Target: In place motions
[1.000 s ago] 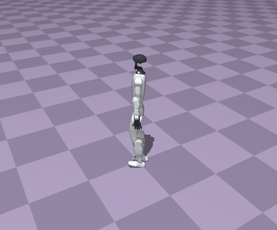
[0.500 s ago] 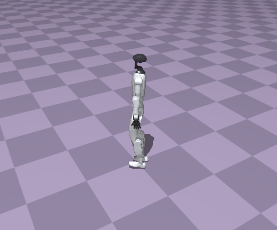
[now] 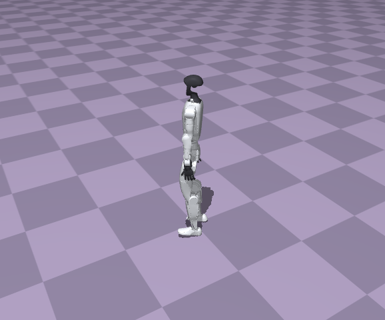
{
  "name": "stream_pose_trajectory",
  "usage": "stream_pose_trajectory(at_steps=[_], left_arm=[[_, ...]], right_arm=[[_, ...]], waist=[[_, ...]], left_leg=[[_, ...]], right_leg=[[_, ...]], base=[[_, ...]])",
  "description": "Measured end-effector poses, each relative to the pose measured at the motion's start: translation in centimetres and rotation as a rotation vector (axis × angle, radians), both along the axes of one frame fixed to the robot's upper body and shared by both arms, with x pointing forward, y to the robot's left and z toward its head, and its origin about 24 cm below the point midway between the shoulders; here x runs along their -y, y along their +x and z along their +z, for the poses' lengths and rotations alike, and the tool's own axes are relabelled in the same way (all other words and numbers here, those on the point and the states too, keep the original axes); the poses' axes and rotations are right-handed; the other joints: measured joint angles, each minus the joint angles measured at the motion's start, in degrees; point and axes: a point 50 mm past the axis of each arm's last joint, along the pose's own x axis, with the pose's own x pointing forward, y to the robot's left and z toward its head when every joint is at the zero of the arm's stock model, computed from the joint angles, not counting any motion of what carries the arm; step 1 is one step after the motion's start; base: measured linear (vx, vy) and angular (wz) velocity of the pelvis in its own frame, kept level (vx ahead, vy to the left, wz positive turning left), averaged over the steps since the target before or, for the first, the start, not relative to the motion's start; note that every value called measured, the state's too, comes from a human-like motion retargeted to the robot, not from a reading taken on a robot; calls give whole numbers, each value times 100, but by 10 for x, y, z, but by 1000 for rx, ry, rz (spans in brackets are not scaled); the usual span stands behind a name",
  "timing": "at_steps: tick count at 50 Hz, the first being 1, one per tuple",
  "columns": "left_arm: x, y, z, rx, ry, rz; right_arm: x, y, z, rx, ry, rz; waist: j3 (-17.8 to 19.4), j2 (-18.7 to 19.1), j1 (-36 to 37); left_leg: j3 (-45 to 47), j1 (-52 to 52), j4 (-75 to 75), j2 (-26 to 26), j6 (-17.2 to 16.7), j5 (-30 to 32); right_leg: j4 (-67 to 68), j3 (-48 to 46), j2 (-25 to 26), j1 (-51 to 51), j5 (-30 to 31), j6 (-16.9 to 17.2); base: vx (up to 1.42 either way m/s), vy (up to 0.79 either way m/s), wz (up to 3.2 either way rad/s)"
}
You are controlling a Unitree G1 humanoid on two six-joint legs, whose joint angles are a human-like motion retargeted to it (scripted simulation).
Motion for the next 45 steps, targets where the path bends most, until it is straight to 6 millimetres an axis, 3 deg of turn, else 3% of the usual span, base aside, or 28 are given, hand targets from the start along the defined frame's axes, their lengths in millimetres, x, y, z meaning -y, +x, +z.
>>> stream_pose_trajectory(at_steps=[5,13,22,38,45], left_arm=[[-2,-6,1,-24,-2,4],[-3,1,0,5,-13,8],[-5,8,0,33,-13,-5],[-12,-13,2,-33,26,49],[-9,-12,1,-27,23,60]], right_arm=[[-5,-1,-1,-2,13,32],[-6,7,-1,20,21,35],[1,-3,0,-8,-3,23],[1,-9,0,-10,-2,16],[4,-12,0,-13,-6,20]], waist=[[-120,2,116],[-160,24,60],[-205,-12,216],[-187,-90,651],[-139,-107,915]], left_leg=[[90,72,-189,-78,77,30],[33,38,-232,-164,179,42],[-199,-30,-188,-258,261,55],[-594,-108,-137,-371,326,162],[-776,-176,-101,-436,330,207]], right_leg=[[3,150,-23,-55,42,80],[4,118,-90,-41,44,166],[-2,-181,-188,101,-15,228],[-75,-721,-300,389,-77,287],[-95,-974,-365,478,-106,308]], base=[[15,6,-24],[12,6,5],[20,7,30],[21,13,29],[7,18,32]])
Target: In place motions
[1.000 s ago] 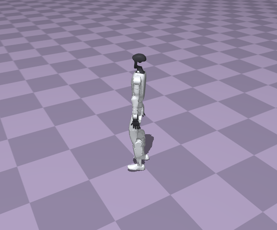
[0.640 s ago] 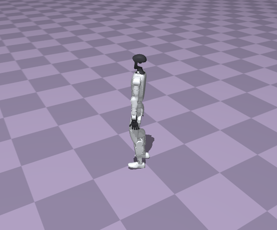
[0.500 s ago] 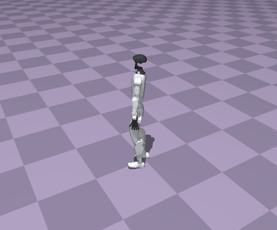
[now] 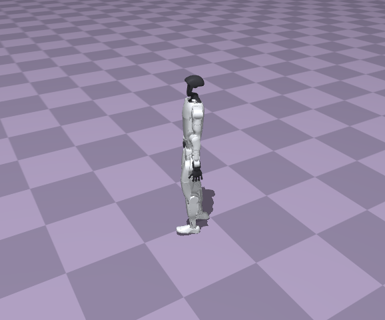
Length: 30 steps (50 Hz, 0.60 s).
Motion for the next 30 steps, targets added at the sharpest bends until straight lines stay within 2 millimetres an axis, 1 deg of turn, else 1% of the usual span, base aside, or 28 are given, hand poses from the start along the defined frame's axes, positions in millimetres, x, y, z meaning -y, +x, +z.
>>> stream_pose_trajectory(at_steps=[7,15,22,26,30], left_arm=[[-1,3,0,12,5,0],[-3,-5,1,-16,15,13],[-3,-12,1,-32,18,23],[-4,-13,1,-36,20,27],[-4,-9,1,-25,21,30]], right_arm=[[-1,-2,0,3,4,-3],[-2,3,0,21,14,10],[-5,10,-1,44,27,27],[-4,9,-1,40,29,33],[-3,6,-1,30,24,31]], waist=[[98,-51,241],[95,-87,287],[57,-99,217],[38,-97,131],[45,-93,37]], left_leg=[[-195,-32,13,-68,-1,78],[-325,-70,1,-91,-2,137],[-302,-78,-11,-72,13,121],[-250,-66,-19,-51,26,93],[-174,-35,-34,-23,38,63]], right_leg=[[-20,-333,-51,157,-50,24],[-42,-561,-61,244,-82,49],[-48,-532,-41,210,-69,47],[-41,-451,-26,166,-55,38],[-34,-340,-5,118,-32,26]], base=[[1,9,40],[2,2,20],[0,-2,-4],[-1,-7,-18],[-4,-12,-25]])
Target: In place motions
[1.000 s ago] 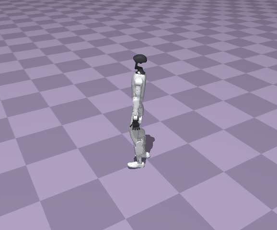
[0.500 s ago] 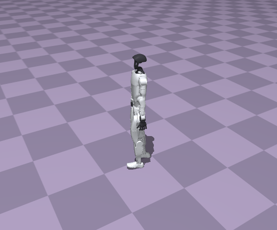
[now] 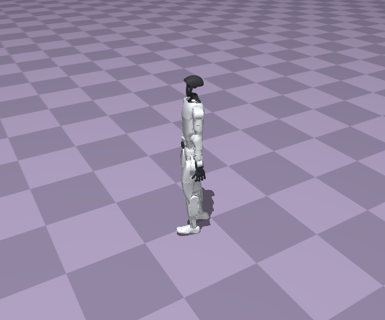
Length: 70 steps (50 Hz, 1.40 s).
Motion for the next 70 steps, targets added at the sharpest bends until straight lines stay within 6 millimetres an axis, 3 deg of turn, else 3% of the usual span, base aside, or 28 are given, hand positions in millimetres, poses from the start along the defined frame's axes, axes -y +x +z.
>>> stream_pose_trajectory(at_steps=[15,33,46,63,70], left_arm=[[1,22,-1,70,-14,-7],[6,14,-1,39,-30,-30],[3,27,-2,83,-28,-52],[5,6,-1,12,-28,-47],[3,8,-1,23,-27,-41]], right_arm=[[2,-10,1,-48,-15,-23],[-3,9,0,3,6,-5],[5,-6,1,-52,-25,-30],[0,8,0,-7,1,-12],[1,9,0,-5,1,-8]], waist=[[-57,-16,-410],[-150,103,-909],[-153,86,-958],[-138,77,-907],[-131,69,-804]], left_leg=[[359,133,-66,158,34,-137],[1025,244,-142,375,-4,-291],[1070,231,-125,390,-4,-310],[1048,238,-60,387,10,-360],[976,186,-29,368,26,-330]], right_leg=[[53,522,112,-253,118,-39],[99,1241,255,-649,300,-63],[112,1255,235,-680,321,-58],[128,1193,201,-627,298,-56],[114,1099,179,-564,248,-50]], base=[[-18,-21,-31],[-15,-3,-35],[0,0,0],[0,0,0],[1,0,2]])
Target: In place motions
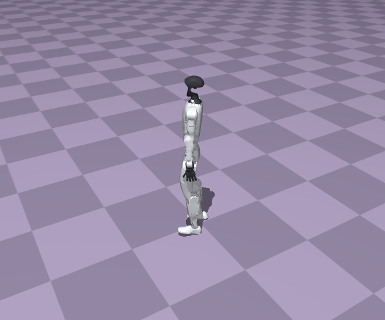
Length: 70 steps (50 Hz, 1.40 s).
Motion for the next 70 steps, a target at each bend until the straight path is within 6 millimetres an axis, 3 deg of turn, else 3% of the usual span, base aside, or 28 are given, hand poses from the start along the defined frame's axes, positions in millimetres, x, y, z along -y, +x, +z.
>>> stream_pose_trajectory(at_steps=[15,27,32,40,47,55,63,70], left_arm=[[-7,20,0,76,5,-8],[-15,4,1,28,38,57],[-20,18,2,62,44,9],[-24,40,3,119,49,-20],[-33,30,4,70,101,-24],[-33,-3,5,-19,124,60],[-21,-18,4,-44,88,127],[-17,-10,2,-16,70,124]], right_arm=[[5,-22,1,-52,-23,-35],[-1,-4,0,26,0,9],[-1,-18,0,2,-1,-29],[2,-35,1,-46,-39,-52],[8,-26,1,-12,-65,-77],[8,7,0,88,-65,-71],[-7,37,1,183,-9,-29],[-17,38,0,191,25,29]], waist=[[39,-50,517],[113,-67,1128],[189,-138,1435],[567,-237,2591],[821,-249,3453],[941,-235,3860],[1027,-256,4026],[1010,-300,3865]], left_leg=[[-1028,-369,110,-281,71,325],[-1861,-863,337,-419,-165,656],[-2514,-1030,322,-611,-337,939],[-3047,-1041,159,-951,-698,1400],[-3448,-1028,102,-1224,-1017,1630],[-3732,-1017,43,-1356,-1270,1772],[-3824,-1024,35,-1383,-1213,1878],[-3806,-1008,42,-1373,-1019,1885]], right_leg=[[-15,-1236,-204,537,-339,113],[92,-2361,-258,894,-746,265],[162,-3058,-137,1149,-982,385],[161,-4060,127,1592,-1207,612],[176,-4860,292,1833,-1316,785],[233,-5351,462,1948,-1370,922],[272,-5430,487,1928,-1378,922],[255,-5305,424,1894,-1336,922]], base=[[17,8,70],[17,26,85],[-1,22,190],[-8,27,171],[-10,15,137],[-2,3,83],[0,-2,9],[5,-7,-24]])
